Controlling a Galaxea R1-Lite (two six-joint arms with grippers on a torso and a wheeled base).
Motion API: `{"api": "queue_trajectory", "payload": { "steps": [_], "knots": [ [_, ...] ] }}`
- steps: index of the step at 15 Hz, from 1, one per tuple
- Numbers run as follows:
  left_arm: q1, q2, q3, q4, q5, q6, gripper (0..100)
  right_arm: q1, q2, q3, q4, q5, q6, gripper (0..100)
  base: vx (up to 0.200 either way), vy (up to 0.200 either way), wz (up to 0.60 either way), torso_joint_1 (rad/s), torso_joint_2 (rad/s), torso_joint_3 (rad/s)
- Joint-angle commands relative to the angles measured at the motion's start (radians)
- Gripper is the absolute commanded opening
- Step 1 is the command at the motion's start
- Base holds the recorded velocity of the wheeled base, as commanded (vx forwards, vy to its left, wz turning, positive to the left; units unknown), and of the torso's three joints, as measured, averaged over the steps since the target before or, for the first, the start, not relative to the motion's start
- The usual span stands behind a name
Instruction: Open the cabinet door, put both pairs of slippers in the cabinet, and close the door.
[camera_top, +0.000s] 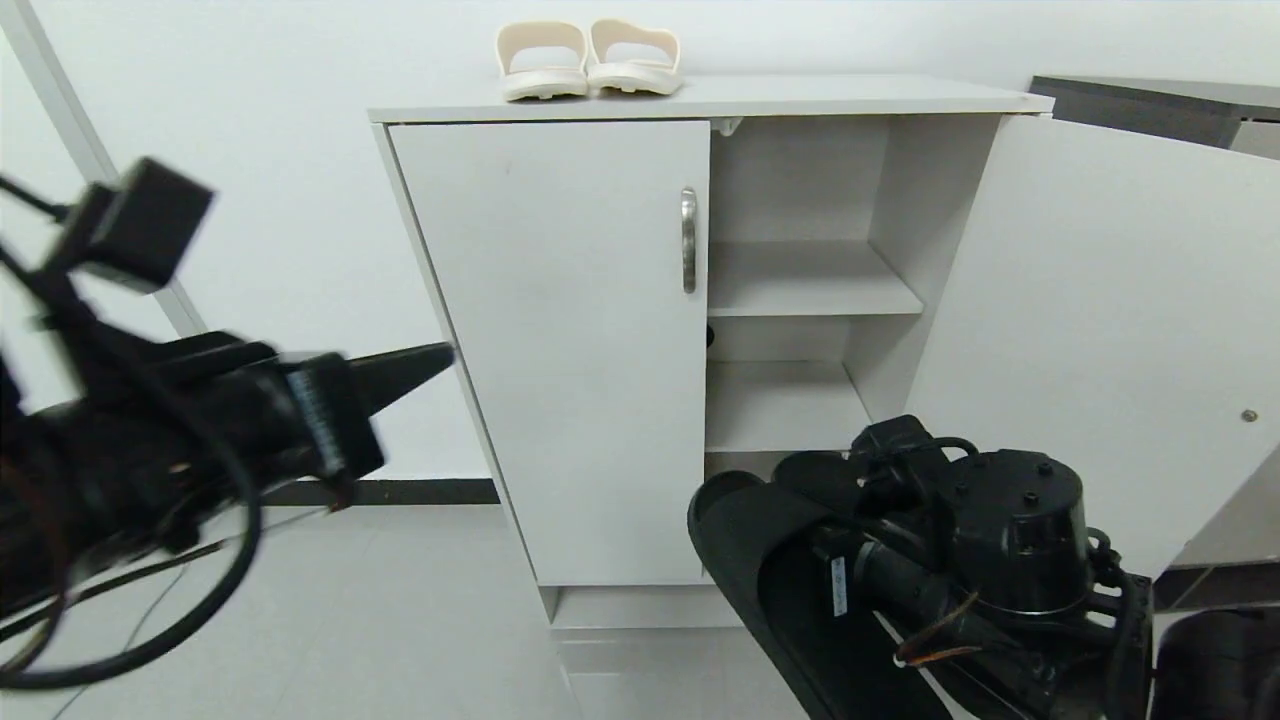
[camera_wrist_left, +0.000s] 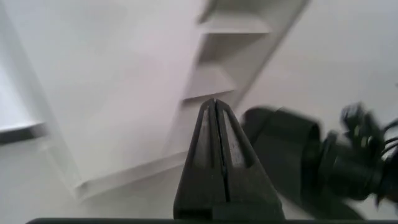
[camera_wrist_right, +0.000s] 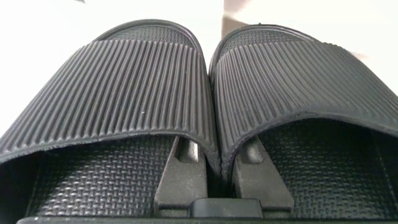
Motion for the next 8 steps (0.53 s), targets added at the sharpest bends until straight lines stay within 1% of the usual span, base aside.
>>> {"api": "queue_trajectory", "payload": {
  "steps": [1, 2, 3, 4, 5, 6, 7, 8],
  "knots": [
    [0.131, -0.479, 0.22, 0.289, 0.211, 0.036, 0, -0.012, 0.055, -0.033, 0.0, -0.023, 0.002, 0, 0.0, 0.0, 0.0, 0.0, 0.0, 0.0],
    [0.231, -0.539, 0.246, 0.344, 0.216, 0.034, 0, -0.017, 0.056, -0.034, 0.0, -0.039, 0.001, 0, 0.0, 0.0, 0.0, 0.0, 0.0, 0.0],
    [0.323, -0.614, 0.283, 0.381, 0.243, 0.036, 0, -0.021, 0.058, -0.038, 0.0, -0.048, 0.001, 0, 0.0, 0.0, 0.0, 0.0, 0.0, 0.0],
    [0.403, -0.688, 0.333, 0.392, 0.3, 0.045, 0, -0.021, 0.055, -0.033, 0.0, -0.051, -0.001, 0, 0.0, 0.0, 0.0, 0.0, 0.0, 0.0],
    [0.435, -0.726, 0.364, 0.392, 0.315, 0.059, 0, -0.021, 0.053, -0.033, -0.002, -0.052, -0.002, 0, 0.0, 0.0, 0.0, 0.0, 0.0, 0.0],
    [0.463, -0.863, 0.458, 0.392, 0.306, 0.117, 0, -0.021, 0.05, -0.028, -0.003, -0.052, -0.002, 0, 0.0, 0.0, 0.0, 0.0, 0.0, 0.0],
    [0.463, -0.894, 0.484, 0.392, 0.305, 0.14, 0, -0.021, 0.05, -0.027, -0.003, -0.052, -0.002, 0, 0.0, 0.0, 0.0, 0.0, 0.0, 0.0],
    [0.466, -0.992, 0.544, 0.393, 0.309, 0.192, 0, -0.02, 0.053, -0.024, -0.003, -0.052, -0.002, 0, 0.0, 0.0, 0.0, 0.0, 0.0, 0.0]
  ]
}}
